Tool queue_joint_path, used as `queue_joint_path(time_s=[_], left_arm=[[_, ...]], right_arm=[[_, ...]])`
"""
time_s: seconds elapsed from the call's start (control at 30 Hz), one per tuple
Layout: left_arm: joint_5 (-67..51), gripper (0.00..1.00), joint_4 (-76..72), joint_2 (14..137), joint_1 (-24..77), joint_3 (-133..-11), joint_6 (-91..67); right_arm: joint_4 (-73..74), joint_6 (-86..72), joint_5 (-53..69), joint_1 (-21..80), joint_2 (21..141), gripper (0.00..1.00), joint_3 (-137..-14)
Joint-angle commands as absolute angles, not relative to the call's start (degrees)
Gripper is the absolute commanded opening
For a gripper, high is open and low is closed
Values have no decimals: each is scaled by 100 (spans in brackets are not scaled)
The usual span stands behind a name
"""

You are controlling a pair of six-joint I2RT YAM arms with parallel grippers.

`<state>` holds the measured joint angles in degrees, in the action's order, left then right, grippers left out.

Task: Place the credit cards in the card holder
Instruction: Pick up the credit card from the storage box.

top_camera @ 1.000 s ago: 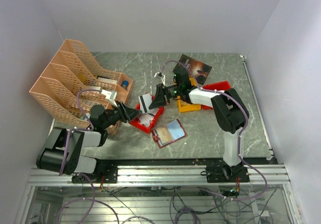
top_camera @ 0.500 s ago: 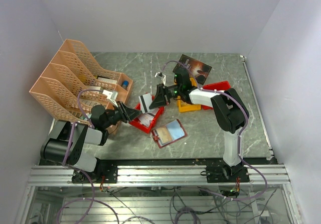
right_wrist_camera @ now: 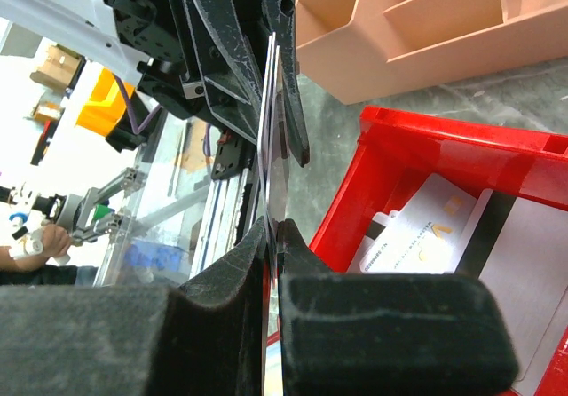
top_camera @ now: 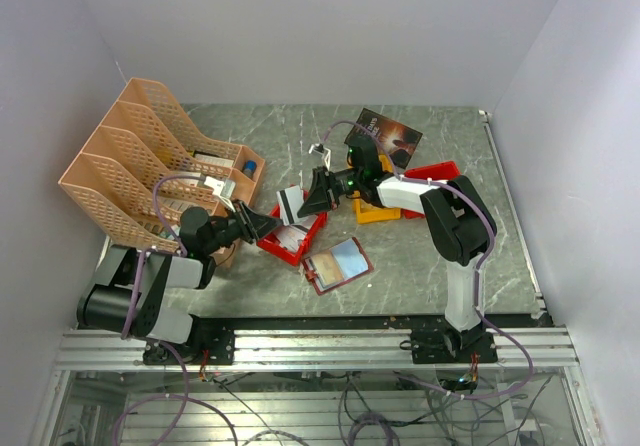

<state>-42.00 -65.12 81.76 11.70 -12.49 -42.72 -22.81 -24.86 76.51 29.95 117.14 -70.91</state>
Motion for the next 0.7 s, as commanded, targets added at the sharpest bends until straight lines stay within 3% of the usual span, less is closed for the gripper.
queue_joint_path(time_s=[0.0, 0.67], left_arm=[[-4359, 23, -6649, 8206, 1081, -1452, -4127], [-4860, 23, -8234, 9003, 1081, -1459, -4887]], right_arm=[[-2281, -2483, 7819, 3021, 11825, 0, -7110], [-2347, -2599, 7866, 3067, 11946, 0, -7131]])
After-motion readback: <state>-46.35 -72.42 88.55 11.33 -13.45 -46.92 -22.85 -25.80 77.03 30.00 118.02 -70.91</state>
